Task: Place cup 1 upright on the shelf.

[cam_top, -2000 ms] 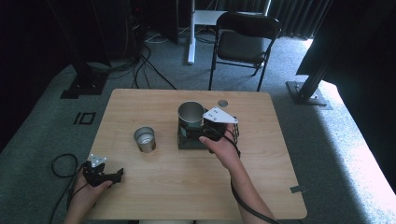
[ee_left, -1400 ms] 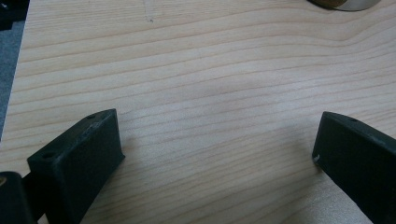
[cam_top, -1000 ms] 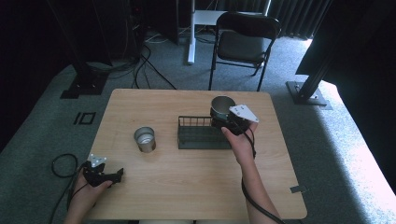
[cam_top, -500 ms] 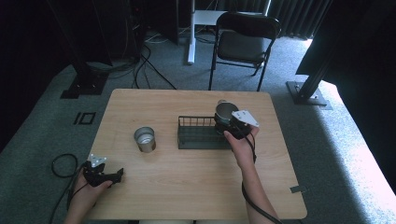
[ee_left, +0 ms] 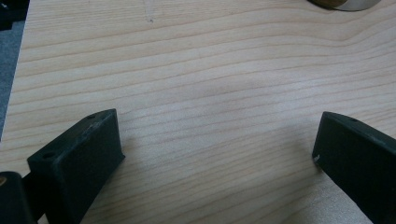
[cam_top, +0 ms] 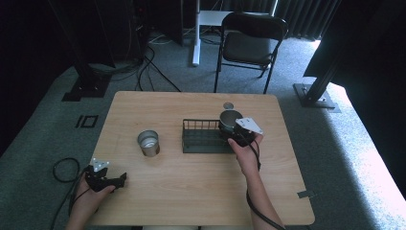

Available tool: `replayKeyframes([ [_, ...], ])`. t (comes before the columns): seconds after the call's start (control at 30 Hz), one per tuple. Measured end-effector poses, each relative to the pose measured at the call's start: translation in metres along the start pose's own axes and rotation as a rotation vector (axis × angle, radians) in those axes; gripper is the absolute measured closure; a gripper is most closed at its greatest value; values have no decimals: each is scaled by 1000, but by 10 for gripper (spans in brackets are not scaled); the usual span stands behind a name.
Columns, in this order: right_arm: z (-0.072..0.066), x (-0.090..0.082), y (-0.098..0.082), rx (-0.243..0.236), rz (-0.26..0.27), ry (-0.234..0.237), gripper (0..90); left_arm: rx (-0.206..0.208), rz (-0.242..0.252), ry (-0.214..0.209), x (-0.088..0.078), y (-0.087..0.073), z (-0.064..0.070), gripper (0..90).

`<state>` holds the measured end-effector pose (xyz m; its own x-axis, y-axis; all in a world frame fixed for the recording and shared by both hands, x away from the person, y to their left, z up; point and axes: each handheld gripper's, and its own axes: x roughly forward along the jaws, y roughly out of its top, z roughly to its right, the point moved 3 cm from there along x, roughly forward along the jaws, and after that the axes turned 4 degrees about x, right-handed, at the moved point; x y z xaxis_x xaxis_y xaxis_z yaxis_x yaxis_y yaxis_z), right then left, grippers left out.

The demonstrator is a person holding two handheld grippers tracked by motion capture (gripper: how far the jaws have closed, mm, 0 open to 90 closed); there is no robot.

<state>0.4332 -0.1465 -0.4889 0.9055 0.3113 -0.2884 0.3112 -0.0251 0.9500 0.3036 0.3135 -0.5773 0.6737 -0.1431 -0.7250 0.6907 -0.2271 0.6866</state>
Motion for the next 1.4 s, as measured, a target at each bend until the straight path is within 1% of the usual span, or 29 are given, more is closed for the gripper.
replayKeyframes([
  [0.1,-1,0,-1,0,2,-1,128,0,0,0,0,0,0,19],
  [0.2,-2,0,-1,-10,-1,5,128,0,0,0,0,0,0,19],
  [0.23,-2,0,-2,-17,-3,14,128,0,0,0,0,0,0,19],
  [0.37,-1,0,0,-18,-22,43,125,0,0,0,0,0,0,19],
  [0.47,-1,0,1,-20,-31,47,120,0,0,0,0,0,0,19],
  [0.53,-2,0,1,-12,-33,52,116,0,0,0,0,0,0,19],
  [0.67,-2,-1,1,-8,-29,53,111,0,0,0,0,0,0,19],
  [0.83,-1,-4,0,-46,-34,46,111,0,0,0,0,0,0,19],
  [1.03,0,-9,0,-71,-41,40,111,0,0,0,0,0,0,19],
  [1.3,1,-16,-3,-54,-43,45,111,0,0,0,0,0,0,19],
  [1.4,2,-19,-4,-60,-43,45,111,0,0,0,0,0,0,19],
])
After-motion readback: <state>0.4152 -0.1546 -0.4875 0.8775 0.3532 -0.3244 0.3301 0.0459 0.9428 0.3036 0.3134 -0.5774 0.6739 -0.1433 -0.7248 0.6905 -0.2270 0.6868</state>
